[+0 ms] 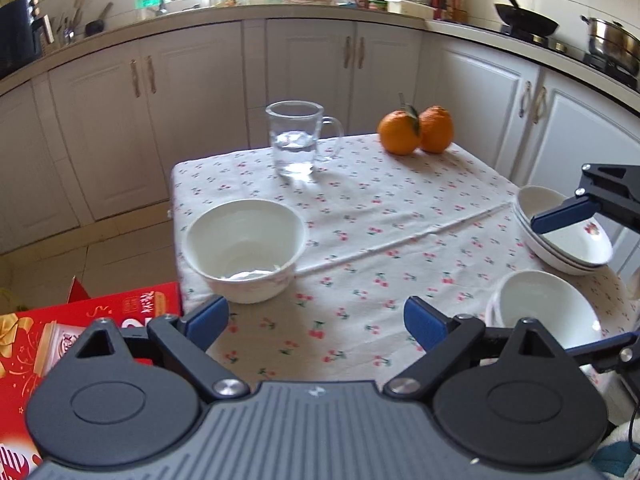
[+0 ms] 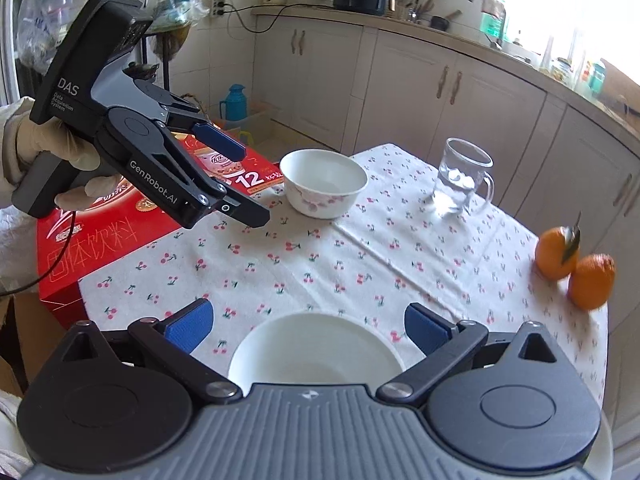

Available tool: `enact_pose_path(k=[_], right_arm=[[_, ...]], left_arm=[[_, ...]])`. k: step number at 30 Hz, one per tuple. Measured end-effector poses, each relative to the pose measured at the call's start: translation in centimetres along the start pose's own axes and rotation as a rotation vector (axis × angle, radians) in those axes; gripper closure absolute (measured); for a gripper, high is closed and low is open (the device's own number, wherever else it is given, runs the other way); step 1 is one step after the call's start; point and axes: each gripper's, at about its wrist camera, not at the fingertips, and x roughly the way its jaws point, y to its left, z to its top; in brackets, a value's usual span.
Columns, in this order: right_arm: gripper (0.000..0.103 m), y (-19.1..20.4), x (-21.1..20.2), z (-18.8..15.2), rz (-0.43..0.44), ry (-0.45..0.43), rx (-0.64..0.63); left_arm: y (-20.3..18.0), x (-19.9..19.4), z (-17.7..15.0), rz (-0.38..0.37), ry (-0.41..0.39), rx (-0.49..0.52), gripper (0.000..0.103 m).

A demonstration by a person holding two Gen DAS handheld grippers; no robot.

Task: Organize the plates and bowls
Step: 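Withdraw the open left gripper from the nested bowls, then grasp the rim of the nested white bowls with the left gripper and lift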

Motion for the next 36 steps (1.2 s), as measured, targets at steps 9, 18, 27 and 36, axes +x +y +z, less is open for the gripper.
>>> enact_pose_path(k=[9, 18, 27, 36], right_arm=[[0.0, -2.5, 5.3, 4.2, 0.031, 0.042, -0.073], [0.0, -4.1, 11.2, 7.4, 0.105, 0.06, -0.124], [0.001, -4.9, 15.9, 8.9, 0.198, 0.064, -0.153], [0.018, -5.4, 18.7, 9.3, 0.238, 0.09, -0.114]], left_arm=[[4.7, 3.5, 1.5, 0.047, -0.003, -0.046, 0.009], [7.5, 7.0, 3.4, 0.033, 0.006, -0.093, 0.009], [8.3, 9.3, 3.6, -0.017, 0.051, -0.125, 0.029], [8.5, 10.1, 4.1, -0.043, 0.068, -0.133, 0.038]])
